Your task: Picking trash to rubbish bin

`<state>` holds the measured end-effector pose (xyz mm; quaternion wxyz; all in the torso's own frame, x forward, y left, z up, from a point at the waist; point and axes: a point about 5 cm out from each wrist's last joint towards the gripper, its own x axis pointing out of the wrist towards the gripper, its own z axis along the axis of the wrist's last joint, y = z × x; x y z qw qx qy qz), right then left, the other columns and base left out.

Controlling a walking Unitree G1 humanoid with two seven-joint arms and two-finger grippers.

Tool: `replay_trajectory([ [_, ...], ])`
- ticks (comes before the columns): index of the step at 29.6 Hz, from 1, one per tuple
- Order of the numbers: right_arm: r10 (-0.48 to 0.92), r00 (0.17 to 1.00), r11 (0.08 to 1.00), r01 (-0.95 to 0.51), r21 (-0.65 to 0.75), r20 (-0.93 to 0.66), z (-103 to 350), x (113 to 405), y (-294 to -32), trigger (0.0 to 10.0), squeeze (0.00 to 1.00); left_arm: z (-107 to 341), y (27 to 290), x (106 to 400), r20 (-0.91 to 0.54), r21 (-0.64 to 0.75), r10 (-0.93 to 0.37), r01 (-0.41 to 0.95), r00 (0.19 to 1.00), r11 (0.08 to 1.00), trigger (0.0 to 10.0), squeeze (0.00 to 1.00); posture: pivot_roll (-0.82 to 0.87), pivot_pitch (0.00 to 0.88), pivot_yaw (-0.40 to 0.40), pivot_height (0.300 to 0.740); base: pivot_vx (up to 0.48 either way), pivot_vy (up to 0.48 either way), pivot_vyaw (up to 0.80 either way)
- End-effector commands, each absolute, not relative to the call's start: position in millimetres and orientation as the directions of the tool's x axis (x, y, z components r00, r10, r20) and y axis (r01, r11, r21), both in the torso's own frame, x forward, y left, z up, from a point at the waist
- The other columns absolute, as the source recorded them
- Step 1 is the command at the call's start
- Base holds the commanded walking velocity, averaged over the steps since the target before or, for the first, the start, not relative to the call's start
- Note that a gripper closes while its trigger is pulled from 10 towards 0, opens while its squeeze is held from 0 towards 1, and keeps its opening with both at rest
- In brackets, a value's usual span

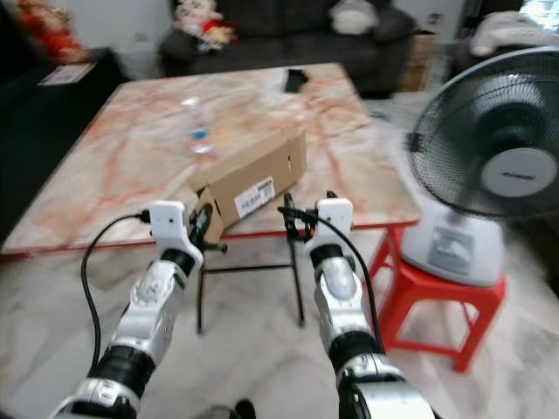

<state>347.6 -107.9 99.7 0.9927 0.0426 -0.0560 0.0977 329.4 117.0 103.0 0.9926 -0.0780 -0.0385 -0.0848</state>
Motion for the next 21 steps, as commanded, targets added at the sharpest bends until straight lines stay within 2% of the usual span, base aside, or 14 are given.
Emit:
replay_trajectory([
  [1,0.168,0.978,0.982,-0.177,0.067,0.123,101,348,-116,10.0,0.00,115,110,336,0.119,-0.127,-0.193,0.208,0.974,0.970,10.0,0.00,0.02,0.000,0.075,0.740,0.000,0.000,0.00],
  [14,0.159,0.981,0.984,-0.166,0.058,0.109,98,348,-121,10.0,0.00,114,115,336,0.109,-0.116,-0.181,0.193,0.977,0.974,10.0,0.00,0.02,0.000,0.070,0.740,0.000,0.000,0.00],
  [21,0.148,0.985,0.987,-0.153,0.056,0.091,94,347,-126,10.0,0.00,113,133,335,0.110,-0.111,-0.134,0.146,0.985,0.983,10.0,0.00,0.02,0.000,0.063,0.740,-0.037,0.000,0.00],
])
